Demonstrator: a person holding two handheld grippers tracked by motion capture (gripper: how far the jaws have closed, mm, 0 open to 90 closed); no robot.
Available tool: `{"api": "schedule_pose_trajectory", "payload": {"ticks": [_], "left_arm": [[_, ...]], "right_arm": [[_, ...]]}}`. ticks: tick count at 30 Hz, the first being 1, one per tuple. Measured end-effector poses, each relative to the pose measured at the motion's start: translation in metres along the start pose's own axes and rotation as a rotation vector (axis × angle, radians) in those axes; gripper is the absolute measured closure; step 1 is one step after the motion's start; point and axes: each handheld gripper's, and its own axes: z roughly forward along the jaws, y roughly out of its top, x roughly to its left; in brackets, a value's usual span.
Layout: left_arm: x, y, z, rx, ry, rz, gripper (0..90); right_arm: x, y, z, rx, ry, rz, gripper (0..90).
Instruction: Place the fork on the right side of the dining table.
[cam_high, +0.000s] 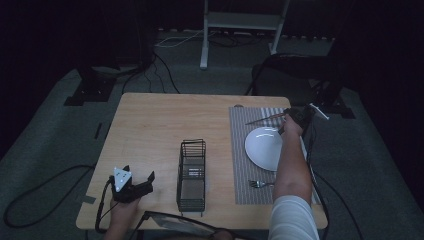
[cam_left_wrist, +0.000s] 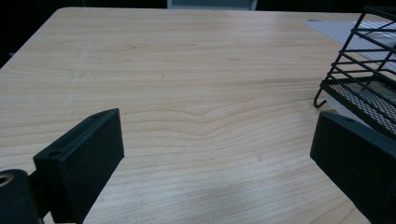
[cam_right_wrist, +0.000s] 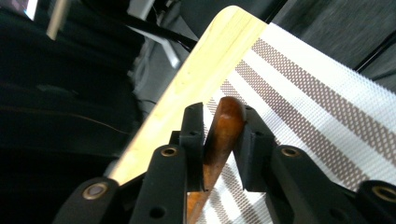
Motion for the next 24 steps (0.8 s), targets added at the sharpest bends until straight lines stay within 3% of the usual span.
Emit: {"api": "schedule_pose_trajectory", "payload": {"ticks": [11,15,18,21,24], "left_arm": [[0.000,0.000,-0.001,-0.003,0.001,0.001,2.7],[0.001,0.000,-0.001,-0.007,-0.006,-0.005,2.8],[0.002,0.000,-0.001,-0.009,-0.009,-0.012,2.8],[0.002,0.000,-0.001,-0.012,-0.013,-0.015,2.7],[0.003,0.000,-0.002,-0.017,-0.029,-0.017,2.7]], "right_arm": [[-0.007,-0.005,0.012,0.051,-0.084,-0.019,69.8],[-0.010,-0.005,0.014,0.071,-0.112,-0.047,65.7],[-0.012,-0.008,0.015,0.106,-0.161,-0.071,62.7],[-0.011,-0.009,0.014,0.106,-0.170,-0.097,61.0],[-0.009,-0.008,0.013,0.109,-0.205,-0.159,57.4]]}}
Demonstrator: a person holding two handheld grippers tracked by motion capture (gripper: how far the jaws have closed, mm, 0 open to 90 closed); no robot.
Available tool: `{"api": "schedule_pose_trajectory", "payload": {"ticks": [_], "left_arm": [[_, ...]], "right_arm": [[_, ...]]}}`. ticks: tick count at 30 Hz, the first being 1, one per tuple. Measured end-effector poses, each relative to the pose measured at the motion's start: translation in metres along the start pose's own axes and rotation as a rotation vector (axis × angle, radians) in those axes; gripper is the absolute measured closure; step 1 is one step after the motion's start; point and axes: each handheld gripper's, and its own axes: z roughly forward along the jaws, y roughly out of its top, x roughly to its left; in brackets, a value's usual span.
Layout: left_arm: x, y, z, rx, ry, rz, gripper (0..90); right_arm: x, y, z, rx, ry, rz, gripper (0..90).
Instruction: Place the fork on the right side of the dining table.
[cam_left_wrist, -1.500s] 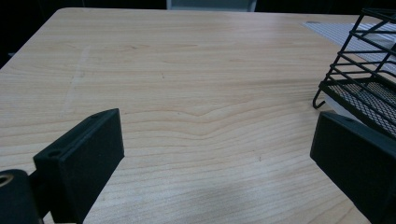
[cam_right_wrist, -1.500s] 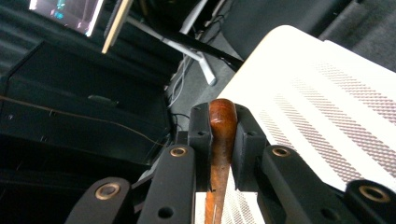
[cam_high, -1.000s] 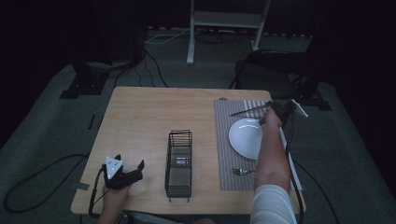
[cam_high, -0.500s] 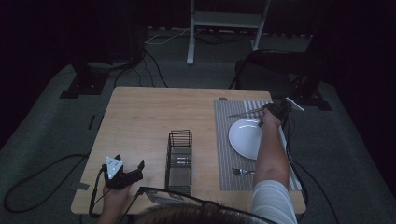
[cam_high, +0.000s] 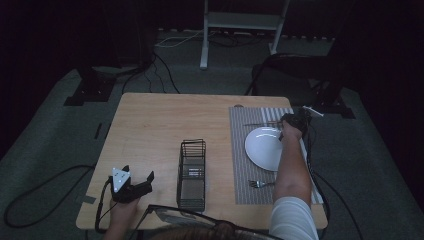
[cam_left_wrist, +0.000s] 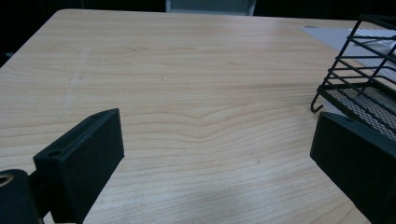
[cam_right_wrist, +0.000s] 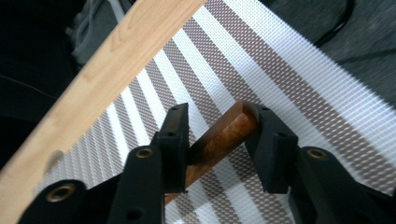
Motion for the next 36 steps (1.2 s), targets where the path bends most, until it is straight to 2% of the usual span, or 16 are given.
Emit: {"api": "schedule_pose_trajectory", "payload": {"ticks": [1,2,5,6,12,13,15,18,21,23,24,27,29,36], "left_arm": [[0.000,0.000,0.000,-0.001,-0.002,-0.001,2.7],[0.000,0.000,0.000,-0.003,-0.003,-0.006,2.8],[0.001,0.000,0.000,-0.007,-0.007,-0.006,2.7],[0.001,0.000,0.000,-0.007,-0.006,-0.007,2.7],[0.001,0.000,-0.001,-0.009,-0.009,-0.009,2.7],[0.001,0.000,-0.001,-0.009,-0.010,-0.010,2.7],[0.001,0.000,-0.001,-0.009,-0.010,-0.011,2.7],[0.001,0.000,-0.001,-0.010,-0.012,-0.012,2.7],[0.001,0.000,-0.001,-0.012,-0.013,-0.014,2.7],[0.001,0.000,-0.001,-0.013,-0.014,-0.015,2.7],[0.001,0.000,-0.001,-0.013,-0.014,-0.014,2.7],[0.001,0.000,-0.001,-0.013,-0.017,-0.015,2.7],[0.001,0.000,-0.001,-0.013,-0.018,-0.014,2.7],[0.002,0.000,-0.001,-0.012,-0.024,-0.020,2.7]], "right_arm": [[0.001,0.000,-0.001,0.000,-0.014,-0.012,54.5],[0.002,0.000,-0.001,0.002,-0.024,-0.021,46.3],[0.004,0.005,-0.002,0.045,0.003,-0.043,31.1],[0.004,0.005,-0.002,0.054,0.019,-0.043,29.6],[0.002,0.004,-0.003,0.062,0.030,-0.049,26.4],[0.003,0.004,-0.004,0.056,0.013,-0.058,23.2],[0.005,0.003,-0.003,0.066,0.019,-0.104,21.6],[0.006,0.003,-0.004,0.066,0.007,-0.112,21.6],[0.008,0.004,-0.006,0.048,-0.034,-0.181,20.3],[0.009,0.005,-0.008,0.049,-0.037,-0.220,17.0],[0.010,0.005,-0.009,0.053,-0.044,-0.247,12.5],[0.016,0.004,-0.012,0.047,-0.085,-0.341,12.2],[0.019,0.004,-0.014,0.031,-0.107,-0.365,11.3],[0.031,-0.002,-0.036,-0.042,-0.116,-0.453,10.7]]}}
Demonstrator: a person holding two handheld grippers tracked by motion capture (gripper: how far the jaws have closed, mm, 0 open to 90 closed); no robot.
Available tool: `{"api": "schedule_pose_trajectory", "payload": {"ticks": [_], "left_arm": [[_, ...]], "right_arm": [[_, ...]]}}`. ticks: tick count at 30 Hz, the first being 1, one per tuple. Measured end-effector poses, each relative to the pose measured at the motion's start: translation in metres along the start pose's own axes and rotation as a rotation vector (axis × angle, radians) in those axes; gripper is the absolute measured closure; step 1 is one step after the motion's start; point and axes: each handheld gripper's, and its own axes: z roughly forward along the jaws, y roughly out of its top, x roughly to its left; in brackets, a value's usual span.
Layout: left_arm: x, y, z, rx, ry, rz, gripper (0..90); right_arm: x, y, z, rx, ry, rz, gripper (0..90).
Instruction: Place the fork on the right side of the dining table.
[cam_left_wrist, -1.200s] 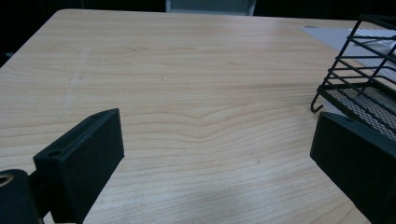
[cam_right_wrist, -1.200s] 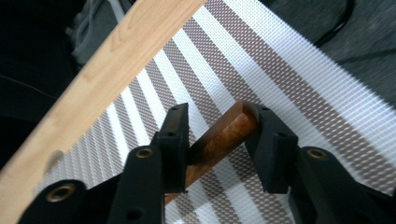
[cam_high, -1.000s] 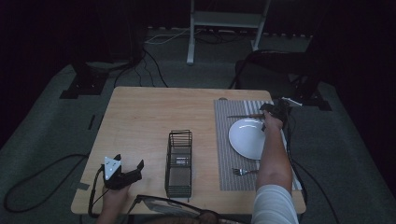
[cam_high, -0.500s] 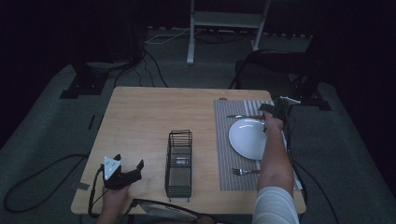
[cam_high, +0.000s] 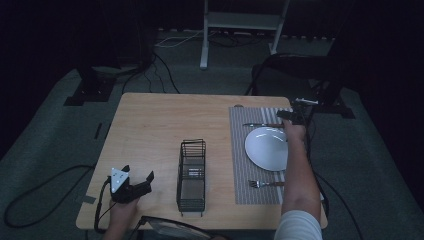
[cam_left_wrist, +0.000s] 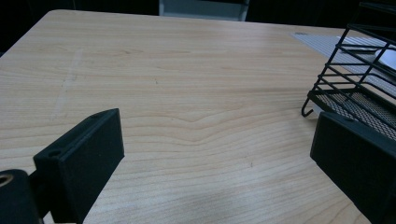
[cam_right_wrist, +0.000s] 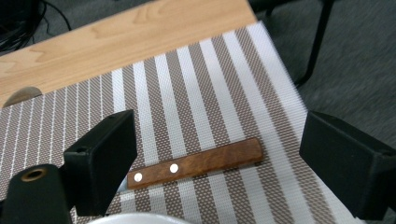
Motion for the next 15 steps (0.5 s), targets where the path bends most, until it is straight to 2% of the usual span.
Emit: {"api": "schedule_pose_trajectory", "payload": {"ticks": [7,10,12,15], "left_arm": [[0.000,0.000,0.000,0.000,-0.004,-0.003,2.7],[0.000,0.000,0.000,0.001,-0.004,-0.004,2.7],[0.000,0.000,0.000,0.001,-0.005,-0.004,2.7],[0.000,0.000,0.000,0.003,-0.006,-0.004,2.7]], "right_arm": [[0.010,-0.008,-0.032,-0.087,0.046,-0.078,10.6],[0.012,-0.015,-0.048,-0.133,0.074,-0.094,10.6],[0.014,-0.021,-0.060,-0.164,0.071,-0.107,10.6],[0.013,-0.030,-0.077,-0.199,0.093,-0.115,10.7]]}}
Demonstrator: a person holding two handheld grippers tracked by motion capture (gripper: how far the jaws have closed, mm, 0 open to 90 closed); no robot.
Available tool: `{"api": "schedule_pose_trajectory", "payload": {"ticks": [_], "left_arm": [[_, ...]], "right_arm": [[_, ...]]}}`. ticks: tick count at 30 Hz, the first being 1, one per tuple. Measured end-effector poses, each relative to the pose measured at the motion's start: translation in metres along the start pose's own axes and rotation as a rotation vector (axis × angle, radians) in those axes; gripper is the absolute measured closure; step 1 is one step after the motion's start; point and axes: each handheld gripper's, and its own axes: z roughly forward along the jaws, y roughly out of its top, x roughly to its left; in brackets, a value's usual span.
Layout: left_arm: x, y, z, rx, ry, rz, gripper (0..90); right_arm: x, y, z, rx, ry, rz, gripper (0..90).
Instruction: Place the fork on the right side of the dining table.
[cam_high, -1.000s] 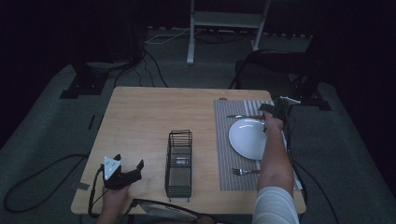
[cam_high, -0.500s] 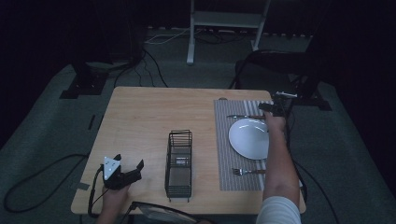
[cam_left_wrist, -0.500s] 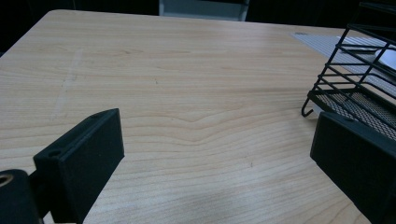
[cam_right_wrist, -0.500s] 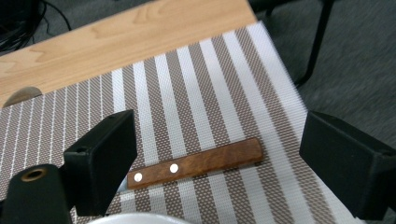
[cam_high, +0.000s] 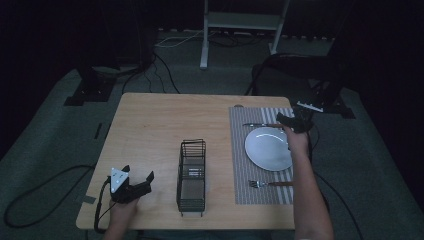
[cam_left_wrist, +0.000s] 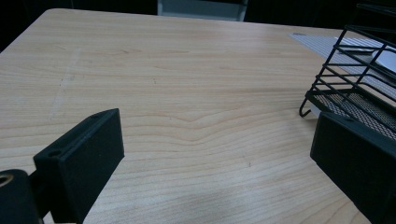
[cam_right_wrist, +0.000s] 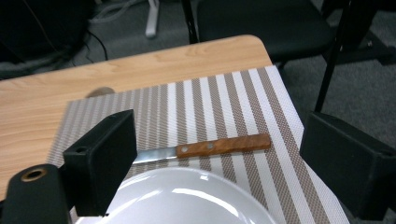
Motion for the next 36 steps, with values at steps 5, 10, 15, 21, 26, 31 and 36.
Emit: {"api": "schedule_pose_trajectory", "payload": {"ticks": [5,10,15,21,26,31,36], "left_arm": [[0.000,0.000,0.000,0.001,-0.003,-0.002,2.7],[0.000,0.000,0.000,0.001,-0.002,-0.004,2.7],[0.000,0.000,0.000,0.002,0.003,-0.003,2.7],[0.000,0.000,0.000,0.003,0.006,-0.002,2.8],[0.000,0.000,0.000,0.004,0.006,0.000,2.7],[-0.002,0.000,0.000,0.010,0.011,0.005,2.7],[-0.002,0.000,0.001,0.014,0.012,0.007,2.7]], "right_arm": [[0.003,-0.010,-0.029,-0.049,0.016,-0.021,10.7],[0.003,-0.023,-0.048,-0.080,0.023,-0.036,10.7],[0.004,-0.043,-0.064,-0.093,0.043,-0.065,10.7],[0.008,-0.067,-0.089,-0.123,0.057,-0.098,10.7],[0.013,-0.089,-0.109,-0.130,0.084,-0.117,10.7],[0.017,-0.115,-0.124,-0.138,0.108,-0.093,10.7],[0.023,-0.139,-0.132,-0.126,0.102,-0.098,10.7]]}}
